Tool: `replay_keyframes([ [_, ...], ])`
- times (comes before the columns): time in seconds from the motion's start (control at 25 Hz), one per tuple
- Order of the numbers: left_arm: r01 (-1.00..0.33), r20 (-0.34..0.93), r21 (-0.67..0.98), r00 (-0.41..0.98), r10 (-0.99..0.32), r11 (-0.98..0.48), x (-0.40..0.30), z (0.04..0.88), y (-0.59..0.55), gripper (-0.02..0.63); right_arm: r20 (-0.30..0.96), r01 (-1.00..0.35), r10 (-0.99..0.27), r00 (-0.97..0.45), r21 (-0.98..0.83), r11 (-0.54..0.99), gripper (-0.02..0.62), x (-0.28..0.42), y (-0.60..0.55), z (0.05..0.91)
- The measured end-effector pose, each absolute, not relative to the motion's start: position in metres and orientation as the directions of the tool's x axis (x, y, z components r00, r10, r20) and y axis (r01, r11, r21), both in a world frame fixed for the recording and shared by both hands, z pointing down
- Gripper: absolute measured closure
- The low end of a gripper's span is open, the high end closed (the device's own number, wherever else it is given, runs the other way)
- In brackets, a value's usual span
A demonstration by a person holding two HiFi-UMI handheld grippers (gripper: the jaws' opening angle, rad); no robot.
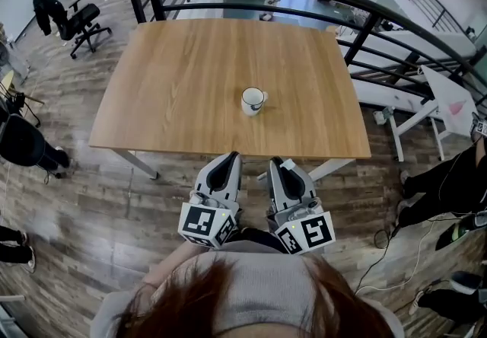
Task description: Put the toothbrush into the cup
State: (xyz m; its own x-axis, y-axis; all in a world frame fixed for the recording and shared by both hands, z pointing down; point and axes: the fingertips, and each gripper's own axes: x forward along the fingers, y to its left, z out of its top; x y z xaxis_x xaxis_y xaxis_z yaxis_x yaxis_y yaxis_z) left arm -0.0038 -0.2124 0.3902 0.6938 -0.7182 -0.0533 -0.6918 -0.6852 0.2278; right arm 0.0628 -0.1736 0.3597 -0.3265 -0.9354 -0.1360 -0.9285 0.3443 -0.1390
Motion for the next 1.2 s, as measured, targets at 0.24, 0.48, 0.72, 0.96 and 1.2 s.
replay_keyframes([
  [0.24,-0.710,-0.057,0.245,0.669,-0.741,-0.660,0.000,0.387,-0.220,0.598,-0.131,-0.912,-0.919,-0.371,-0.135,0.387,0.565,0.063,-0.181,0.357],
  [0.48,-0.734,-0.055,0.250,0.640,-0.766,-0.631,0.000,0.391,-0.224,0.598,-0.132,-0.903,-0.912,-0.387,-0.146,0.405,0.565,0.080,-0.202,0.357],
  [0.72,-0.777,0.002,0.277,0.588,-0.809,-0.565,-0.017,0.408,-0.231,0.598,-0.151,-0.900,-0.902,-0.404,-0.114,0.421,0.565,0.100,-0.273,0.354],
  [0.96,-0.839,0.044,0.268,0.501,-0.864,-0.473,-0.050,0.420,-0.228,0.598,-0.152,-0.916,-0.909,-0.387,-0.051,0.399,0.565,0.115,-0.366,0.366],
  [1.2,-0.903,0.080,0.255,0.375,-0.924,-0.345,-0.097,0.428,-0.223,0.598,-0.103,-0.928,-0.923,-0.370,0.072,0.364,0.565,0.109,-0.439,0.401],
])
